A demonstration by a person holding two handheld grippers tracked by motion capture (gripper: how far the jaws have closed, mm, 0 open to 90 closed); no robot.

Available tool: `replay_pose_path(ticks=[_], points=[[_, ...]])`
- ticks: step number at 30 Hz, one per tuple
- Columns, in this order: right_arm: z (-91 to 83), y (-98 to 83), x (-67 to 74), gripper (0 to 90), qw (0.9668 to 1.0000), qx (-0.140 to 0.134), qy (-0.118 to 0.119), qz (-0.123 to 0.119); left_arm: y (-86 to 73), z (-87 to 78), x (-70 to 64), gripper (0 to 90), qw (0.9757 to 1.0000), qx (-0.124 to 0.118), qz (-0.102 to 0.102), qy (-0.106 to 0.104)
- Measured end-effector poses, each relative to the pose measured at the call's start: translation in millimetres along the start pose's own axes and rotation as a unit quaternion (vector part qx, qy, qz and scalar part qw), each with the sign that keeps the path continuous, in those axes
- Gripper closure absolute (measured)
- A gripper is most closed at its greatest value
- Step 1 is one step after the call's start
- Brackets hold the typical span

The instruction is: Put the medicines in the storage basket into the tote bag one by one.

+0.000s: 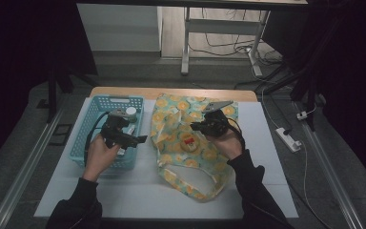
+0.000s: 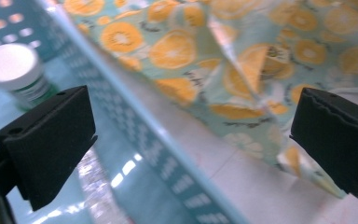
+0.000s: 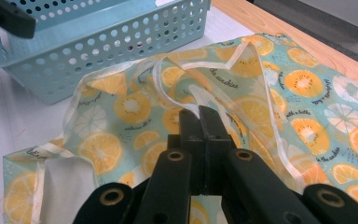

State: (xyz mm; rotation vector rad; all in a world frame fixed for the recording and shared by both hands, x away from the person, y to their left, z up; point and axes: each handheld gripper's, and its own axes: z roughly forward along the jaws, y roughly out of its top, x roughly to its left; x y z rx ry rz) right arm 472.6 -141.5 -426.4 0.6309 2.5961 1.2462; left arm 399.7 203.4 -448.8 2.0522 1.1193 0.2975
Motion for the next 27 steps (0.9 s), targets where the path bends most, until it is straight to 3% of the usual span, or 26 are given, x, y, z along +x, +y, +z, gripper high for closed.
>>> replay_pose_path(ticks=[12, 17, 22, 27], points=[[0.4, 0.2, 0.5, 90.0, 1.0, 0.002, 0.001, 0.0, -9.7, 7.1, 26.6, 0.4, 0.9982, 0.03, -0.04, 0.033], [0.4, 0.4, 0.5, 90.0, 1.0, 0.0, 0.0, -0.002, -10.3, 13.2, 35.4, 0.9, 0.9966, 0.044, -0.038, 0.058], [0.4, 0.5, 0.5, 90.0, 1.0, 0.001, 0.0, -0.003, -12.6, 23.9, 43.1, 1.4, 0.9932, 0.069, -0.048, 0.079], [1.0, 0.4, 0.8, 90.0, 1.0, 0.002, 0.0, -0.003, -14.1, 32.5, 48.5, 1.0, 0.9895, 0.102, -0.058, 0.084]])
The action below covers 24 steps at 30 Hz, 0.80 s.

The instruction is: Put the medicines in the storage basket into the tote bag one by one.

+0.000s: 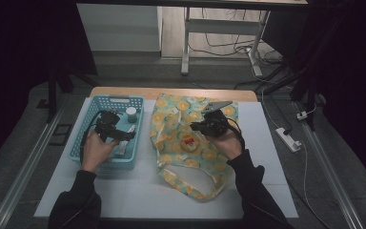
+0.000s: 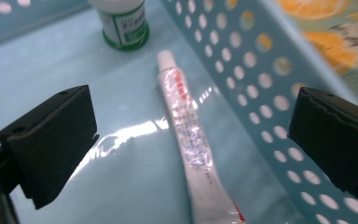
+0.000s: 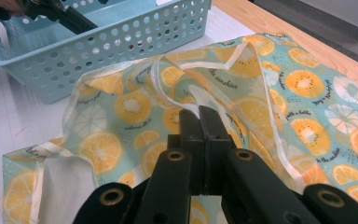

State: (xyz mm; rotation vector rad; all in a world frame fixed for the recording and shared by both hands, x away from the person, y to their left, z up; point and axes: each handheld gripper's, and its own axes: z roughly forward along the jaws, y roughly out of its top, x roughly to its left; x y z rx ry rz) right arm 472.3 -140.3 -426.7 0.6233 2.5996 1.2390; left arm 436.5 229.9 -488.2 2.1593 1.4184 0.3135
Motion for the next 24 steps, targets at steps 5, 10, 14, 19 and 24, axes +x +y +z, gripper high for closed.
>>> replay_pose_path(ticks=[5, 10, 14, 19, 24], points=[[0.6, 0.0, 0.6, 90.0, 1.0, 0.001, 0.001, -0.001, 0.3, 8.9, 0.5, 0.2, 0.9994, 0.036, 0.0, -0.001], [0.8, 0.0, 1.1, 90.0, 1.0, 0.002, 0.001, -0.001, 0.4, 19.0, 0.9, 1.6, 0.9967, 0.081, -0.005, 0.008], [1.2, -0.3, 1.0, 90.0, 1.0, 0.002, 0.001, -0.002, 0.7, 22.8, -0.2, 4.4, 0.9949, 0.099, 0.002, 0.014], [1.2, -0.6, 0.7, 90.0, 1.0, 0.003, 0.002, -0.002, 0.2, 26.4, -1.0, 19.8, 0.9933, 0.115, -0.001, 0.017], [1.1, -0.9, 0.2, 90.0, 1.0, 0.003, 0.001, -0.002, -0.4, 28.0, 0.6, 33.6, 0.9922, 0.124, -0.008, 0.011]])
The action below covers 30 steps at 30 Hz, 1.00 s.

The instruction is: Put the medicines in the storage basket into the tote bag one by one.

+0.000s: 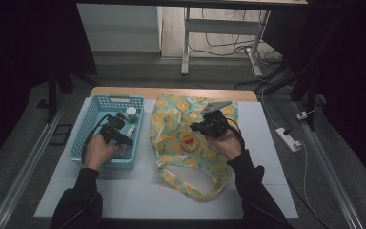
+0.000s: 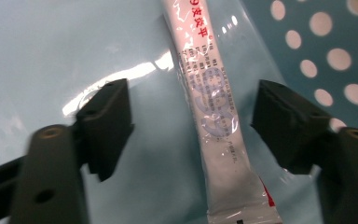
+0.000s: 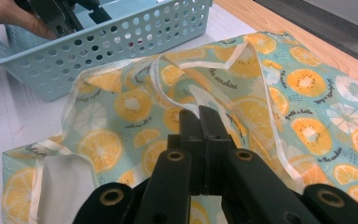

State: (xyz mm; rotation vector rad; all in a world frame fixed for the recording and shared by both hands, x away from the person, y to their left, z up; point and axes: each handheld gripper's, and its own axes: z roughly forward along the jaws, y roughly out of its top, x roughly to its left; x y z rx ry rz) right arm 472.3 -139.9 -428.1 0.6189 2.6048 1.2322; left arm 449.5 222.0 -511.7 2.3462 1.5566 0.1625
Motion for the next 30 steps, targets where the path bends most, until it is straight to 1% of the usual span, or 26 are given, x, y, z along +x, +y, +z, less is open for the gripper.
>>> replay_pose_path(ticks=[3, 4, 6, 8, 10, 15, 20, 23, 30], points=[[-0.1, -0.1, -0.2, 90.0, 1.0, 0.001, 0.0, 0.0, 0.0, 0.6, 0.0, 39.8, 1.0, 0.006, 0.002, 0.002], [-0.1, 0.0, -0.3, 90.0, 1.0, 0.001, 0.0, 0.0, 0.0, 0.5, -0.3, 41.1, 1.0, 0.005, 0.003, 0.004], [-0.1, 0.0, -0.2, 90.0, 1.0, 0.001, 0.0, 0.0, 0.0, 0.4, -1.0, 44.6, 1.0, 0.002, 0.004, 0.0], [0.0, 0.0, -0.1, 90.0, 1.0, 0.001, 0.0, 0.0, 0.0, -0.1, -1.2, 48.5, 0.9999, 0.003, 0.01, 0.0], [0.2, 0.0, -0.1, 90.0, 1.0, 0.001, 0.0, -0.001, 0.0, -0.1, -1.9, 54.0, 0.9999, 0.0, 0.012, -0.002], [0.4, 0.0, -0.2, 90.0, 1.0, 0.001, 0.0, -0.001, 0.2, -0.5, -2.8, 67.4, 0.9999, -0.001, 0.017, 0.001], [0.0, 0.1, -0.2, 90.0, 1.0, 0.0, -0.001, 0.0, 0.3, -1.0, -3.7, 70.5, 0.9998, 0.0, 0.021, 0.003], [-0.4, 0.2, -0.3, 90.0, 1.0, 0.0, 0.0, 0.0, 0.5, -1.5, -5.3, 71.0, 0.9996, -0.002, 0.024, 0.013], [-0.8, 0.2, -0.6, 90.0, 1.0, -0.001, -0.001, 0.0, -0.1, -7.4, -6.6, 71.3, 0.9991, -0.025, 0.025, 0.022]])
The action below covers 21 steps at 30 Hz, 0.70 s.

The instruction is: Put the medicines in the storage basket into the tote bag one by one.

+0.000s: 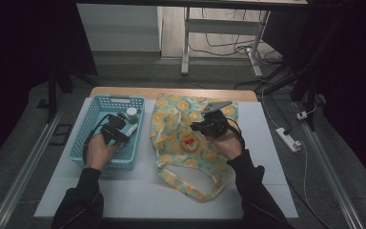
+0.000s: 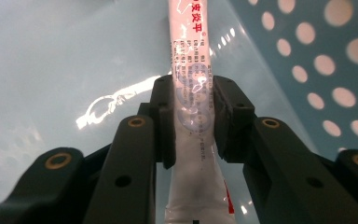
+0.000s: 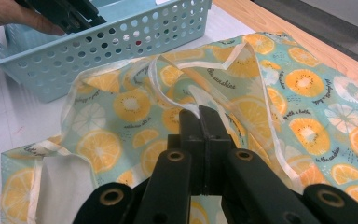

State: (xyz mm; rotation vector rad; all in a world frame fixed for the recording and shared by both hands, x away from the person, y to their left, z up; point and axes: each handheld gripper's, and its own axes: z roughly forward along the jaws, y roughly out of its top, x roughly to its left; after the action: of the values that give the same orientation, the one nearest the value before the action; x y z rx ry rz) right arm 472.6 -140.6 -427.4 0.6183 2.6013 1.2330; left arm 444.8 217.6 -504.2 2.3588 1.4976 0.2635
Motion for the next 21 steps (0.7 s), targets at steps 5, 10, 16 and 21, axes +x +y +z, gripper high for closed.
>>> replay_pose_path(ticks=[5, 10, 16, 21], points=[[0.0, 0.1, 0.4, 90.0, 1.0, 0.0, 0.0, 0.0, -0.5, -6.0, 1.3, 71.3, 0.9997, -0.022, -0.007, -0.002], [-0.4, 0.3, 0.6, 90.0, 1.0, 0.0, 0.0, 0.0, -2.0, -12.2, 3.2, 71.3, 0.9992, -0.038, -0.01, 0.002], [-1.3, 0.9, 0.7, 90.0, 1.0, -0.003, 0.0, -0.001, -6.4, -21.2, 8.8, 71.4, 0.9982, -0.059, -0.013, 0.001], [-1.5, 0.9, 0.5, 90.0, 1.0, -0.003, 0.0, 0.0, -8.6, -32.6, 8.7, 71.4, 0.9959, -0.09, -0.005, -0.007]])
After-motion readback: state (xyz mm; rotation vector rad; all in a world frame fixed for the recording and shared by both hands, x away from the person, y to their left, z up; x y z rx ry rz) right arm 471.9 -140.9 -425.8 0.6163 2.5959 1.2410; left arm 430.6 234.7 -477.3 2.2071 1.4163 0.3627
